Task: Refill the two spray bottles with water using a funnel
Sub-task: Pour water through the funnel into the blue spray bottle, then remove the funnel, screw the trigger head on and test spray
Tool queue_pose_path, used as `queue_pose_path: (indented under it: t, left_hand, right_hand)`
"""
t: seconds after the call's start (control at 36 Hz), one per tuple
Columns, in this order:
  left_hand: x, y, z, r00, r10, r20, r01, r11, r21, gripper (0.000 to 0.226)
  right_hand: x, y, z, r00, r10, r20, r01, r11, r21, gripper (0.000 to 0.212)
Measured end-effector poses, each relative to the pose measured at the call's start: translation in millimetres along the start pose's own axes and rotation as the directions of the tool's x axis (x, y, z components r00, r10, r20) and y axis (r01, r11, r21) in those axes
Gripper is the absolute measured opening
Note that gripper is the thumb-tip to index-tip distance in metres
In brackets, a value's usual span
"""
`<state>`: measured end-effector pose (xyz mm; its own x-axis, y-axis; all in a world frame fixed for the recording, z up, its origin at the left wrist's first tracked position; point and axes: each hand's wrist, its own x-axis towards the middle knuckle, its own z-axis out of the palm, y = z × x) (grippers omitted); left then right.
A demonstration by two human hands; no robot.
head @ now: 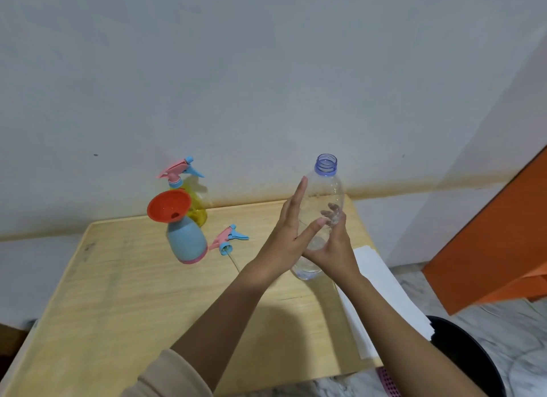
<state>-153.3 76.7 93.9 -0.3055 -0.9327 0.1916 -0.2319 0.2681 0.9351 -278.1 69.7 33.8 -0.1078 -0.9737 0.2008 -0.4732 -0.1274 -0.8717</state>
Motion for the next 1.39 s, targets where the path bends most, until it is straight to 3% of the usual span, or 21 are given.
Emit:
queue_pose_path:
  t: [0.25,0.44,0.75,0.92,1.0,1.06,1.14,1.25,1.31,1.39]
  left_hand:
    - [-2,0,4,0.998,0.03,-0.057,-0.029,0.999,0.016,0.069]
    - [0,-8,0,0.99,0.087,-0.112,-0.08,0.995,0.058,0.071]
    - [4,-8,-15,0.997,0.073,-0.021,-0.074,0.997,-0.029,0.066]
    - [-13,-31,-50,0.998,0.068,0.01,-0.068,0.997,0.036,0.042]
    - [-32,-55,-74,0.998,0.035,-0.046,-0.03,0.993,0.115,0.037]
    - [-44,-75,-93,0.991,-0.013,-0.135,0.032,0.989,0.147,0.034]
    - [-64,-103,-123,0.944,-0.035,-0.329,0.096,0.98,0.172,0.025]
    - [-80,-140,-157,0.762,-0.131,-0.634,0.26,0.959,0.115,0.033]
    - [-81,-155,-170,0.716,-0.223,-0.662,0.344,0.937,0.055,0.055]
    - [-76,-166,-186,0.747,-0.266,-0.61,0.352,0.936,0.023,0.083]
  right_hand:
    - [0,10,-4,0.993,-0.089,0.075,0.087,0.996,0.028,0.11]
    - [-8,7,-12,0.995,-0.036,0.097,0.031,0.998,0.049,0.106]
    - [-33,-14,6,0.971,0.09,-0.223,-0.102,0.994,-0.042,0.089]
    - [-61,-34,31,0.865,0.04,-0.501,-0.069,0.997,-0.039,0.067]
    - [-75,-45,55,0.817,-0.009,-0.577,-0.026,0.998,-0.052,0.048]
    - [-77,-47,76,0.844,-0.07,-0.531,0.038,0.997,-0.072,0.042]
    - [-65,-54,111,0.931,-0.11,-0.348,0.104,0.994,-0.037,0.04]
    - [-31,-78,155,0.989,-0.13,-0.071,0.135,0.989,0.061,0.042]
    - [-11,-89,173,0.988,-0.138,0.066,0.132,0.987,0.089,0.054]
    - [15,-106,193,0.959,-0.129,0.253,0.107,0.989,0.098,0.08]
